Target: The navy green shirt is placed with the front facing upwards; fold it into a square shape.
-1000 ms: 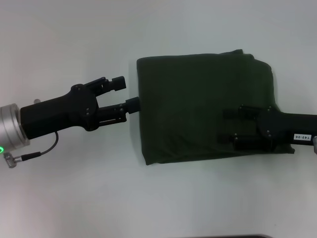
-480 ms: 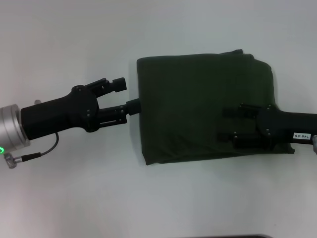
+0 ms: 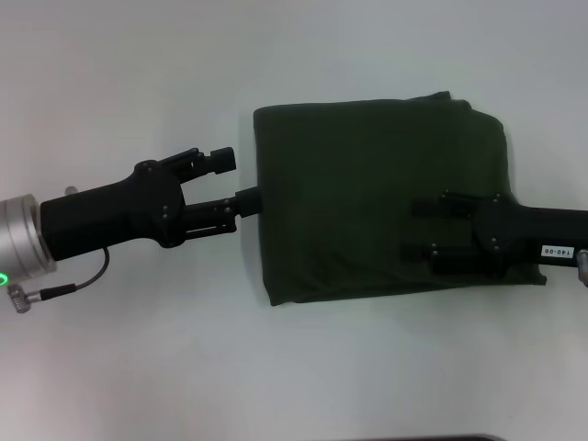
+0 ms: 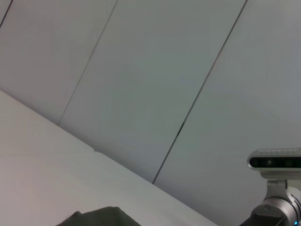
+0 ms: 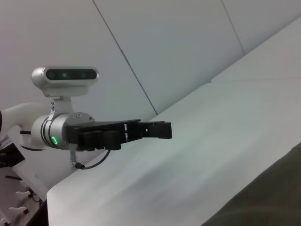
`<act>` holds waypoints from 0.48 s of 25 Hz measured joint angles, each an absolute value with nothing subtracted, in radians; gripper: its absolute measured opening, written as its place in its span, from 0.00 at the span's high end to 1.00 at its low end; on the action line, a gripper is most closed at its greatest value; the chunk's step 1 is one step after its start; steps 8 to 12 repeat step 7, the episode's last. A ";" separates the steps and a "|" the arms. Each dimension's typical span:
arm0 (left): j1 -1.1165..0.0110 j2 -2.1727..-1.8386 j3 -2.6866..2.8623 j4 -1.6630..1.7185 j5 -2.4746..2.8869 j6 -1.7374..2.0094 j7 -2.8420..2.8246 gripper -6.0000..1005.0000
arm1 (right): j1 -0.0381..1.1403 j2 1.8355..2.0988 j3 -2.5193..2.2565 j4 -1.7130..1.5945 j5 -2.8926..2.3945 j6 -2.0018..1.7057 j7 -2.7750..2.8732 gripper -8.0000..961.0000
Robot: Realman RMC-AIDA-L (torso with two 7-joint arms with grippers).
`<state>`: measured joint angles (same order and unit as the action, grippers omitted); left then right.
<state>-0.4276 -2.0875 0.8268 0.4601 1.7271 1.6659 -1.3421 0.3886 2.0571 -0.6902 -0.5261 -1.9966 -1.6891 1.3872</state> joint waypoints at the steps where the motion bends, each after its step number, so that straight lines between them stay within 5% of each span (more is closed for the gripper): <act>1: -0.427 -2.088 0.827 0.460 1.727 1.666 -1.342 0.12 | 0.390 2.057 -0.690 -0.526 -1.997 -1.689 1.387 0.05; 12: -0.426 -2.087 0.827 0.460 1.727 1.666 -1.342 0.12 | 0.397 2.057 -0.691 -0.526 -1.998 -1.690 1.387 0.05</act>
